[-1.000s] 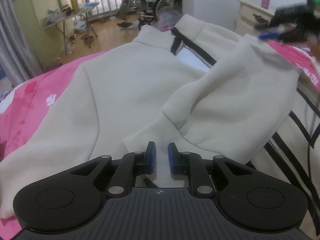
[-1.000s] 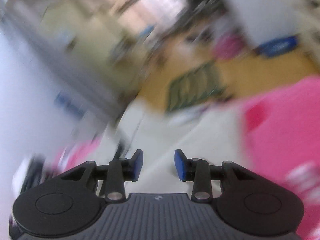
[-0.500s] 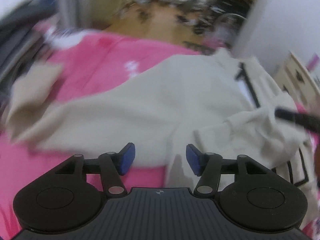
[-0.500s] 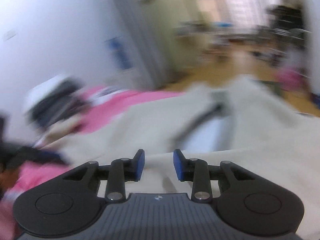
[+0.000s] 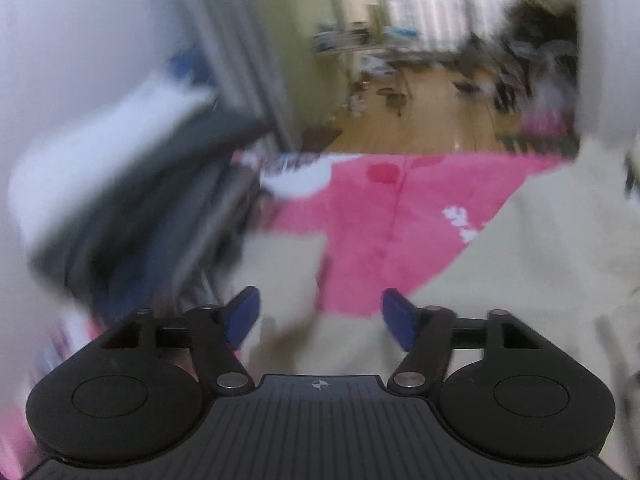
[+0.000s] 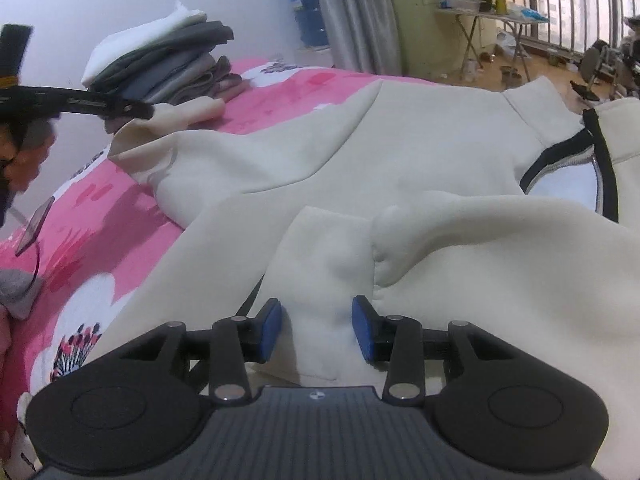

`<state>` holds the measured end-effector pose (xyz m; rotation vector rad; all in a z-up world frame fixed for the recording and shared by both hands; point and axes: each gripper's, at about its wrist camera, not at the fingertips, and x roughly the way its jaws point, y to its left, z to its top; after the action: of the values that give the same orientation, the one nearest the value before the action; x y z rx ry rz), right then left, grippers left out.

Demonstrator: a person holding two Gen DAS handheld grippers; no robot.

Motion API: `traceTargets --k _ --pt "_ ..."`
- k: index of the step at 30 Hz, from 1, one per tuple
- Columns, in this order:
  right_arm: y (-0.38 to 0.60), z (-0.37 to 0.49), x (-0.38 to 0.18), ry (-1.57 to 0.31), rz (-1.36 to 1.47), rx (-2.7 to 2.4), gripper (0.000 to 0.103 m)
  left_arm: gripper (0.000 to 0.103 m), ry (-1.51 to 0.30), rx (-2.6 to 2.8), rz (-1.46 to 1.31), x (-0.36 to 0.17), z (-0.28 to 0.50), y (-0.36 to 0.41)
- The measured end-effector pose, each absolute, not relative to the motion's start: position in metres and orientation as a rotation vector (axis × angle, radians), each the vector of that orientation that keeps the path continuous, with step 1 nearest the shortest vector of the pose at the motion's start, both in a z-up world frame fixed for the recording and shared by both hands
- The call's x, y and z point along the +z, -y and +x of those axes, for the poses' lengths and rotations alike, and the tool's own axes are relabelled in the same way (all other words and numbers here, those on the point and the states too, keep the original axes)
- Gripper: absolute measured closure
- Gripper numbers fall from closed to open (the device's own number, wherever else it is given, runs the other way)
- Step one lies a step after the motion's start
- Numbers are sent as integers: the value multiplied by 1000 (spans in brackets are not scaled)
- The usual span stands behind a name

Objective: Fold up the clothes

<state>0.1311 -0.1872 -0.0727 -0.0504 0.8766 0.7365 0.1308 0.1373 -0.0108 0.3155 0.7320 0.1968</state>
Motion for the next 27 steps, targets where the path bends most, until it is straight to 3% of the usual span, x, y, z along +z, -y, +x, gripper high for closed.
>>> traceTargets --k 4,7,8,10,17,21,23,25,27 --pt "189 118 -77 -863 -46 733 60 35 -819 260 482 -42 170 -137" --pt "189 117 -79 -861 -45 735 60 77 -889 337 442 -54 186 -156" --pt "190 117 -79 -860 -43 736 60 86 -893 368 379 -51 188 -165" --pt "192 117 -79 -857 -36 737 60 93 -852 400 211 -33 178 -181" --pt "196 121 -79 -874 16 728 60 95 -511 152 -168 66 97 -164" --pt "201 126 -77 -904 99 710 60 92 -428 -134 -348 91 73 -121" --pt "214 131 -77 -926 220 698 60 84 -454 -315 -393 88 67 -92" --pt "236 136 -77 -942 406 678 60 62 -523 -458 -395 76 61 -69" --pt "259 141 -78 -953 592 655 59 53 -585 -512 -345 60 53 -54"
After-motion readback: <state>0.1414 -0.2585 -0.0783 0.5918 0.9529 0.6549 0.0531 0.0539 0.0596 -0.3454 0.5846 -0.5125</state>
